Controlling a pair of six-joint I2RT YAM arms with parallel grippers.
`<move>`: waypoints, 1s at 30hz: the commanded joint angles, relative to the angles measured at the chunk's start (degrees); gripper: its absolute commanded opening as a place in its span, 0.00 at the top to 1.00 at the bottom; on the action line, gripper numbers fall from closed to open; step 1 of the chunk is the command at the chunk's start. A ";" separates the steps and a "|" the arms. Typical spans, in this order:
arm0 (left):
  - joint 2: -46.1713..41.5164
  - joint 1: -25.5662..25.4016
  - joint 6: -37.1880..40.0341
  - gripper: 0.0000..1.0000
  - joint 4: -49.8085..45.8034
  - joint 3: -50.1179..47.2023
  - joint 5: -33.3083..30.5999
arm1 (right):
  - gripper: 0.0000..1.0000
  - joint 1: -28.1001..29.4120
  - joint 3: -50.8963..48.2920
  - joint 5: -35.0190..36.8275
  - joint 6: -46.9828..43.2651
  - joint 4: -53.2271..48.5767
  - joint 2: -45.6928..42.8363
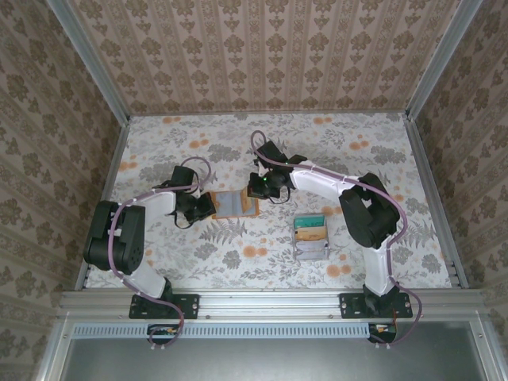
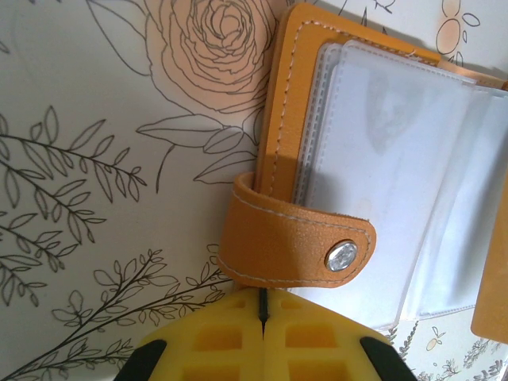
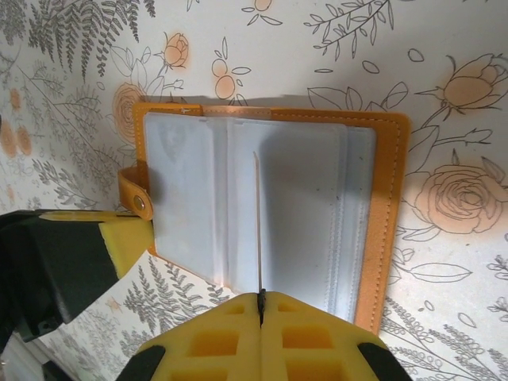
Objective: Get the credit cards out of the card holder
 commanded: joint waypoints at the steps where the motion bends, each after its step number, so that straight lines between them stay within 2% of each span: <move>1: -0.48 0.05 -0.35 0.85 -1.46 0.66 -0.94 | 1.00 -0.15 1.57 1.99 -4.71 -4.37 -4.68; 7: -4.03 0.04 -0.32 0.64 -1.98 3.11 -0.15 | 1.00 0.10 4.79 5.70 -16.90 -15.14 -11.26; 9: -5.28 0.05 -0.23 0.58 -1.90 3.97 0.10 | 1.00 0.59 4.79 8.09 -22.00 -18.12 -14.27; 12: -6.91 0.09 -0.15 0.46 -1.71 5.29 0.10 | 1.00 0.99 3.76 11.18 -28.78 -22.44 -19.24; 16: -9.08 0.05 0.29 0.18 -0.48 6.40 0.36 | 1.00 1.17 -0.03 14.29 -38.69 -25.30 -26.67; 17: -9.49 0.10 0.38 0.14 -0.18 6.52 0.28 | 1.00 1.25 -1.31 14.67 -41.03 -25.34 -28.59; 22: -11.29 0.21 0.82 0.11 1.48 6.83 0.12 | 1.00 1.65 -11.85 12.14 -59.45 -24.68 -40.44; 24: -11.90 0.24 0.81 0.07 1.86 6.66 -0.24 | 1.00 1.57 -15.36 12.37 -65.37 -25.61 -43.32; 30: -13.21 0.31 0.65 0.02 2.31 6.01 -0.85 | 1.00 1.93 -20.48 15.90 -74.79 -30.68 -44.75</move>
